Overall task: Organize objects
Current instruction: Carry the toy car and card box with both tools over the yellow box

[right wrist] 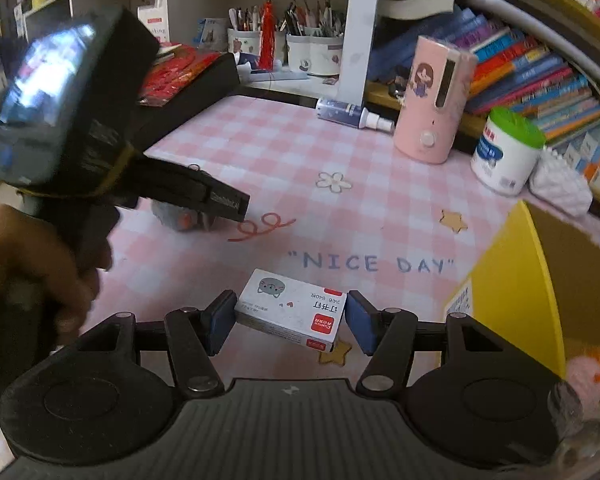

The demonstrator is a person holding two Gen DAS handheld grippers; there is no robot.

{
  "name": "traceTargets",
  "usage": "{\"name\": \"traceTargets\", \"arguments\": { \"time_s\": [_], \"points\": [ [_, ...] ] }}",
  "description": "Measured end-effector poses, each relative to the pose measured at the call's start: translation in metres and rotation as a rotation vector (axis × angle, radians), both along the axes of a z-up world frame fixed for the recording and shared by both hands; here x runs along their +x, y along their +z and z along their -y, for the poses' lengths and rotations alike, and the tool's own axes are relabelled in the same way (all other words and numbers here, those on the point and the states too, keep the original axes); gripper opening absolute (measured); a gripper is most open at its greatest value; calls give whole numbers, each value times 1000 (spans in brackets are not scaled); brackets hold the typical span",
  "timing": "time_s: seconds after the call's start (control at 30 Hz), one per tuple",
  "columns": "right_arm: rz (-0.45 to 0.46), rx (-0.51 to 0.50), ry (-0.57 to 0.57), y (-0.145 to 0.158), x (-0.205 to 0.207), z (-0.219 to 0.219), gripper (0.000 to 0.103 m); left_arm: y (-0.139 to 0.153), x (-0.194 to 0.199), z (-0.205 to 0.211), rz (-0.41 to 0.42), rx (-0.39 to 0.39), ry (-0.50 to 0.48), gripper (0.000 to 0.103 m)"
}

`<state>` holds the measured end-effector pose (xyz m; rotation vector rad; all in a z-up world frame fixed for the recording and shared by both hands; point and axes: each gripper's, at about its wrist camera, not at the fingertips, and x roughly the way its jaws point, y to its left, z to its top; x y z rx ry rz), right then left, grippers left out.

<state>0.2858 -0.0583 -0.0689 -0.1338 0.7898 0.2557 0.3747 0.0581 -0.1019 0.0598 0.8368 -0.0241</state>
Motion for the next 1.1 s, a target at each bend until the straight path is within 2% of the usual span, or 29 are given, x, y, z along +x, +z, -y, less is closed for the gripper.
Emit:
{"name": "traceTargets", "arguments": {
  "time_s": [0.1, 0.23, 0.4, 0.6, 0.73, 0.9, 1.1],
  "points": [
    [-7, 25, 4, 1, -6, 2, 57, 2, -6, -1, 10, 1, -8, 47],
    [-2, 48, -11, 7, -11, 5, 57, 23, -31, -7, 45, -27, -15, 47],
    [6, 76, -18, 18, -22, 13, 57, 57, -79, -16, 92, -87, -21, 47],
    [28, 78, 3, 32, -54, 19, 57, 88, -145, -23, 127, -155, -16, 47],
    [36, 82, -1, 38, -82, 20, 57, 98, -183, -22, 130, -176, -22, 47],
    [51, 88, -21, 44, -113, 19, 57, 104, -228, -23, 138, -165, -25, 47],
    [78, 80, -35, 49, -154, 12, 57, 104, -276, -36, 144, -167, -4, 47]
  ]
}}
